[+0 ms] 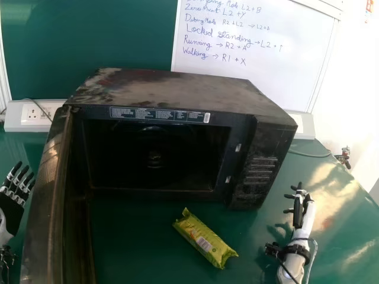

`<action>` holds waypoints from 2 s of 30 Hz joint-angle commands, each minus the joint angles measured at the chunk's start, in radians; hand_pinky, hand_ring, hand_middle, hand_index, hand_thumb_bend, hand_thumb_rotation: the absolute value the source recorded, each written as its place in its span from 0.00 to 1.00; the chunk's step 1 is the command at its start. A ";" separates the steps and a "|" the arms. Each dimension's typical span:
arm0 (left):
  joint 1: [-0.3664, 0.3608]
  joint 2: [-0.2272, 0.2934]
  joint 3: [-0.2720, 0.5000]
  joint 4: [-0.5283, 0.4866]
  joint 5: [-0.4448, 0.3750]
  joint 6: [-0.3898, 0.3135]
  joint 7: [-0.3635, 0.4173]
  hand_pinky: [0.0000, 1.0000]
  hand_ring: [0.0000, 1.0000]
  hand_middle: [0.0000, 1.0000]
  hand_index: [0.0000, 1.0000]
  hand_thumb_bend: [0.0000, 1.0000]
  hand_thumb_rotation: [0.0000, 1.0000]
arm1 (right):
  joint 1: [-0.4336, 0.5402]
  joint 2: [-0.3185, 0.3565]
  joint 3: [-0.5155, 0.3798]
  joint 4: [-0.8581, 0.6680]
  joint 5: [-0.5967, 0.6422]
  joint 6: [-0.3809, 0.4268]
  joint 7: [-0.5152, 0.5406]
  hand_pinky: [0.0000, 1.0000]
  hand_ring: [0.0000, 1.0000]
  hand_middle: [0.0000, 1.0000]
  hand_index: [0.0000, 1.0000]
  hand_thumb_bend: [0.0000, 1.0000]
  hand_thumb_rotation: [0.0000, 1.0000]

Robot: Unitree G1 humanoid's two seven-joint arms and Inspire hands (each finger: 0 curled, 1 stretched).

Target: Put biscuit inside oven

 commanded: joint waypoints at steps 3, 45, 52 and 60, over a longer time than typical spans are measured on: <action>0.033 -0.051 -0.006 0.020 -0.006 0.000 0.008 0.00 0.65 0.74 0.91 0.00 0.00 | 0.049 0.031 0.012 0.044 0.003 -0.058 0.028 0.29 0.36 0.47 0.65 0.78 1.00; 0.035 -0.056 -0.007 0.021 -0.011 -0.005 0.003 0.00 0.67 0.75 0.92 0.00 0.00 | 0.289 -0.176 0.155 -0.563 -0.153 0.037 0.384 0.54 0.73 0.80 0.92 1.00 0.67; 0.034 -0.057 -0.010 0.018 -0.009 0.000 0.013 0.00 0.66 0.74 0.91 0.00 0.00 | 0.346 -0.194 0.152 -0.770 -0.196 0.197 0.449 0.67 0.82 0.86 0.95 1.00 0.67; 0.030 -0.057 -0.009 0.022 -0.008 -0.001 0.013 0.00 0.66 0.74 0.91 0.00 0.00 | 0.355 -0.200 0.150 -0.799 -0.212 0.220 0.472 0.66 0.84 0.88 0.95 1.00 0.67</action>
